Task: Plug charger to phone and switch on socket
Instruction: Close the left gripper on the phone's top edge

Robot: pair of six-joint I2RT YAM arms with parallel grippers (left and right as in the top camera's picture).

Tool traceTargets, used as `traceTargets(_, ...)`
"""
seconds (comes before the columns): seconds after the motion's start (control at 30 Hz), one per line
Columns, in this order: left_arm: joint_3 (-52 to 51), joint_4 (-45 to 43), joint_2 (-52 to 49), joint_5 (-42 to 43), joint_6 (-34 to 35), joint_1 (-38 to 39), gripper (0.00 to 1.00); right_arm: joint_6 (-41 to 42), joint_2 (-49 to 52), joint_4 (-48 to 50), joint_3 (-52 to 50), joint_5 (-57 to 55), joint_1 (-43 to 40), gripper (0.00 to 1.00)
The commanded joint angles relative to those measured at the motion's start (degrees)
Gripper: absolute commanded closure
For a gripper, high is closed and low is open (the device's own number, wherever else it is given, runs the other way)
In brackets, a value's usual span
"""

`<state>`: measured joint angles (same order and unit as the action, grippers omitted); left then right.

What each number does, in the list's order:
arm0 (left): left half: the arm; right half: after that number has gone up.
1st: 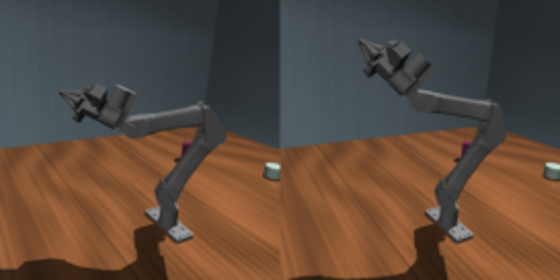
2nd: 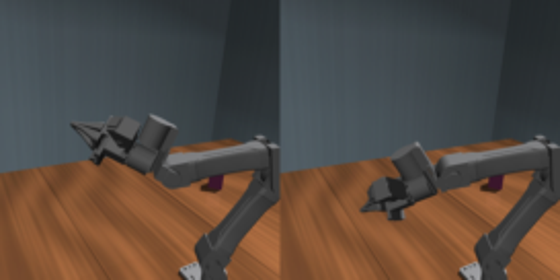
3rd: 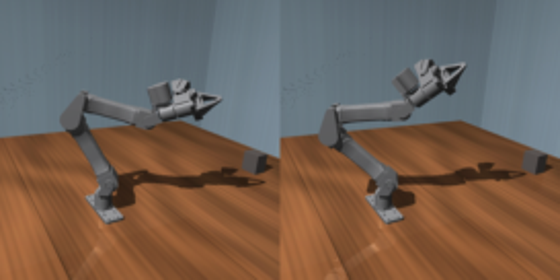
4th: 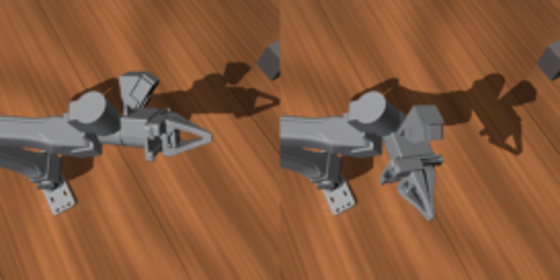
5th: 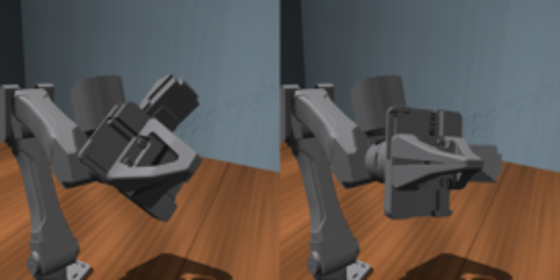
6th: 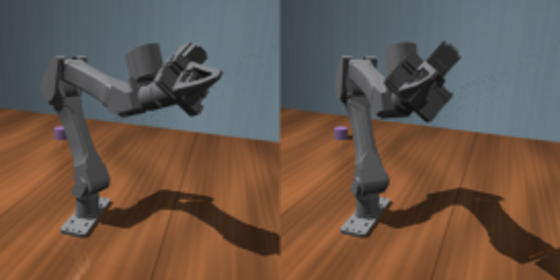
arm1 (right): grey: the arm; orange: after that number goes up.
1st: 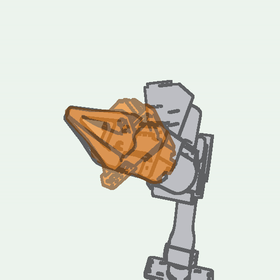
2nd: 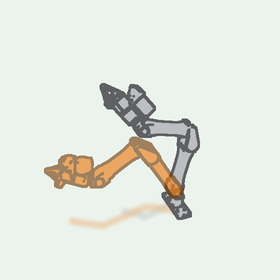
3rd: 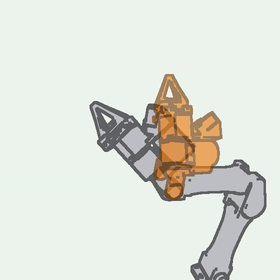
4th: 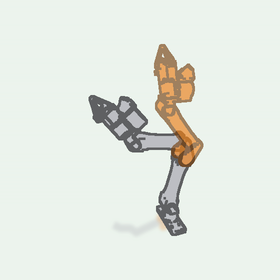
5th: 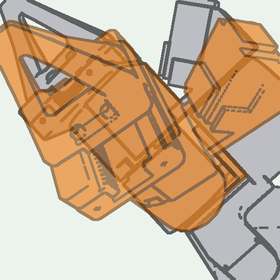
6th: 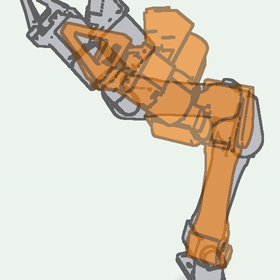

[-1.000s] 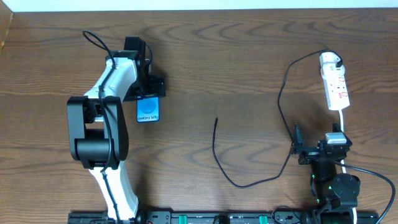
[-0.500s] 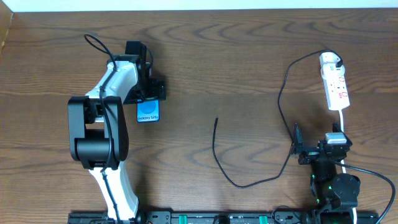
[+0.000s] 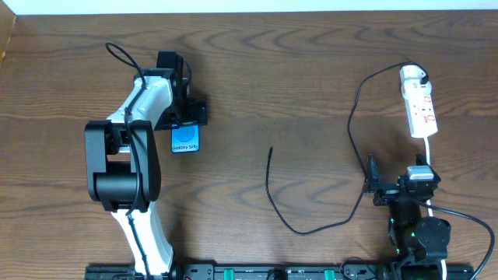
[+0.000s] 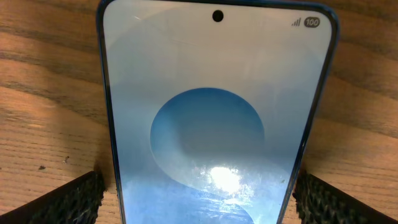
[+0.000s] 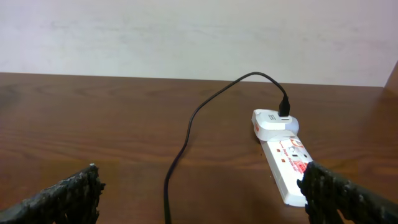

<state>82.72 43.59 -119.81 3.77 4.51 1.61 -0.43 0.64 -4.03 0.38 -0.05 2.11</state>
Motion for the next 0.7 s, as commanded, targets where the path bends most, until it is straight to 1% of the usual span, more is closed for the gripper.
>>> traceTargets(0.0, -1.66, -0.22, -0.79, -0.42, 0.50, -0.28, 0.02, 0.79, -0.15, -0.24, -0.07, -0.68, -0.20, 0.01)
traceTargets(0.23, -1.66, -0.24, -0.79, -0.39, 0.50, -0.28, 0.01, 0.79, -0.15, -0.24, -0.07, -0.68, -0.20, 0.01)
traceTargets(0.27, -1.66, -0.24, -0.79, -0.39, 0.50, -0.28, 0.02, 0.79, -0.15, -0.24, -0.07, -0.66, -0.20, 0.01)
traceTargets(0.3, -1.66, -0.24, -0.79, -0.39, 0.50, -0.28, 0.05, 0.79, -0.15, -0.24, -0.07, -0.66, -0.20, 0.01)
traceTargets(0.4, -1.66, -0.22, -0.79, -0.39, 0.50, -0.28, 0.08, 0.79, -0.15, -0.24, -0.07, -0.66, -0.20, 0.01)
traceTargets(0.5, -1.66, -0.22, -0.79, -0.39, 0.50, -0.28, 0.14, 0.79, -0.15, -0.24, -0.07, -0.66, -0.20, 0.01)
traceTargets(0.6, -1.66, -0.22, -0.79, -0.39, 0.50, -0.28, 0.18, 0.79, -0.15, -0.24, -0.07, -0.66, -0.20, 0.01)
traceTargets(0.67, -1.66, -0.20, -0.79, -0.39, 0.50, -0.28, 0.19, 0.79, -0.15, -0.24, -0.07, -0.66, -0.20, 0.01)
